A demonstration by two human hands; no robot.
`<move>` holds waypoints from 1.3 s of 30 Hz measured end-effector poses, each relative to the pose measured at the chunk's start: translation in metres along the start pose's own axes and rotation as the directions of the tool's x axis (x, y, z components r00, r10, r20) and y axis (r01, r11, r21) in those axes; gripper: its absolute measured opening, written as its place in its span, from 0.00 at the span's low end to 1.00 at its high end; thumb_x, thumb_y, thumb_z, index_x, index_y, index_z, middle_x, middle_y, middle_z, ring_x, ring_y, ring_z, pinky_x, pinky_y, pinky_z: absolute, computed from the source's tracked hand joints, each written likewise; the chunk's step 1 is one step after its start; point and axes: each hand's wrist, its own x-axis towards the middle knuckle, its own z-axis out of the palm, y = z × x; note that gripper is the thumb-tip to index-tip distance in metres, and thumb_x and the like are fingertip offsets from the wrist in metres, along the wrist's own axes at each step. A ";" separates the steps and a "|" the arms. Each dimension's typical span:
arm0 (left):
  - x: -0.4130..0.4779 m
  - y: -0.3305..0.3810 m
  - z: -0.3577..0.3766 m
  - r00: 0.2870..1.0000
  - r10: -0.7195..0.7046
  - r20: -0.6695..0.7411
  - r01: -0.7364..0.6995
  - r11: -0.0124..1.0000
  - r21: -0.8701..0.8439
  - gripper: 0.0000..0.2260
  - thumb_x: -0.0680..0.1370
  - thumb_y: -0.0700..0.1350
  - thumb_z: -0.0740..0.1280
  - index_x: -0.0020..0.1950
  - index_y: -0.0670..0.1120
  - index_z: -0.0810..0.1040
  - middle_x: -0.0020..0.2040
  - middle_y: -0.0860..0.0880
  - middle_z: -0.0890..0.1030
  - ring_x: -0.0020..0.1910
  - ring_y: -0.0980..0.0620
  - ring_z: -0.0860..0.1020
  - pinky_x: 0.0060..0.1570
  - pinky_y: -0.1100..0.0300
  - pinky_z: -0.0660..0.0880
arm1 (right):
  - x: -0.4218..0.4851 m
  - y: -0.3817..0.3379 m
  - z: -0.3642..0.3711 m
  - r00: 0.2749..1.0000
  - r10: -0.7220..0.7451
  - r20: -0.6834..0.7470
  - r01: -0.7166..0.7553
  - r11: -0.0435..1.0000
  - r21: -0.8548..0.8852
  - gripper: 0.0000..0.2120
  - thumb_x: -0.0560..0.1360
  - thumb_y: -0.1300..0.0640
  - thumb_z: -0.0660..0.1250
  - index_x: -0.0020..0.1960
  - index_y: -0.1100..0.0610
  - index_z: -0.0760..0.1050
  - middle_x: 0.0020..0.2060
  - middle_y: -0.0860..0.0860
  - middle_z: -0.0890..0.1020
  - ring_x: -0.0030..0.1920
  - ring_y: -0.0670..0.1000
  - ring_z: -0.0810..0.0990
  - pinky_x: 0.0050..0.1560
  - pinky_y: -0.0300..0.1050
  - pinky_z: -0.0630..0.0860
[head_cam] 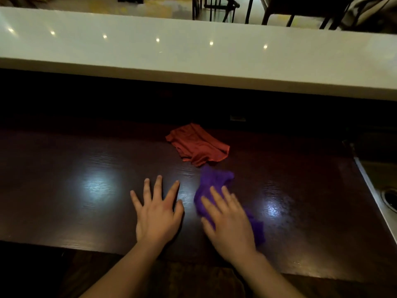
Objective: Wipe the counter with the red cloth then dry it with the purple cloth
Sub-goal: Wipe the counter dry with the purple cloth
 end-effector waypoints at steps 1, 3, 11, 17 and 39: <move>0.000 0.000 0.000 1.000 0.002 -0.001 -0.002 1.000 0.001 0.26 0.77 0.61 0.50 0.76 0.62 0.61 0.79 0.44 0.60 0.79 0.39 0.51 0.72 0.29 0.46 | -0.022 -0.006 0.003 0.997 -0.072 0.029 0.072 0.997 0.016 0.27 0.74 0.40 0.60 0.72 0.45 0.66 0.75 0.49 0.66 0.77 0.55 0.59 0.75 0.54 0.58; 0.000 0.000 0.000 1.000 0.006 -0.012 -0.006 1.000 0.004 0.26 0.77 0.61 0.50 0.75 0.61 0.62 0.79 0.44 0.61 0.79 0.39 0.52 0.72 0.29 0.47 | -0.038 0.006 0.001 0.987 -0.154 0.054 0.152 0.988 0.033 0.27 0.74 0.39 0.61 0.71 0.45 0.67 0.74 0.48 0.68 0.77 0.52 0.59 0.74 0.53 0.59; -0.003 0.003 -0.006 1.000 0.009 -0.015 -0.009 1.000 -0.019 0.27 0.76 0.60 0.50 0.75 0.60 0.64 0.79 0.44 0.60 0.79 0.40 0.51 0.73 0.30 0.44 | 0.039 0.052 -0.022 0.967 0.243 -0.079 -0.244 0.970 -0.011 0.26 0.76 0.45 0.63 0.72 0.52 0.68 0.75 0.54 0.66 0.77 0.58 0.59 0.76 0.55 0.56; -0.005 0.004 -0.006 0.993 0.115 -0.009 -0.115 0.993 0.002 0.26 0.76 0.60 0.51 0.75 0.59 0.65 0.78 0.43 0.63 0.79 0.41 0.54 0.71 0.28 0.48 | -0.046 0.006 0.006 0.996 -0.083 -0.030 0.085 0.995 0.058 0.27 0.74 0.43 0.62 0.71 0.48 0.67 0.73 0.48 0.70 0.76 0.52 0.62 0.74 0.53 0.60; -0.004 -0.002 0.008 0.962 0.270 -0.042 -0.268 0.962 0.047 0.23 0.77 0.61 0.53 0.73 0.64 0.65 0.76 0.47 0.66 0.78 0.44 0.58 0.72 0.30 0.51 | -0.047 0.108 -0.041 0.860 0.486 -0.156 -0.494 0.869 -0.016 0.26 0.78 0.44 0.62 0.73 0.53 0.67 0.75 0.54 0.65 0.77 0.57 0.58 0.76 0.51 0.55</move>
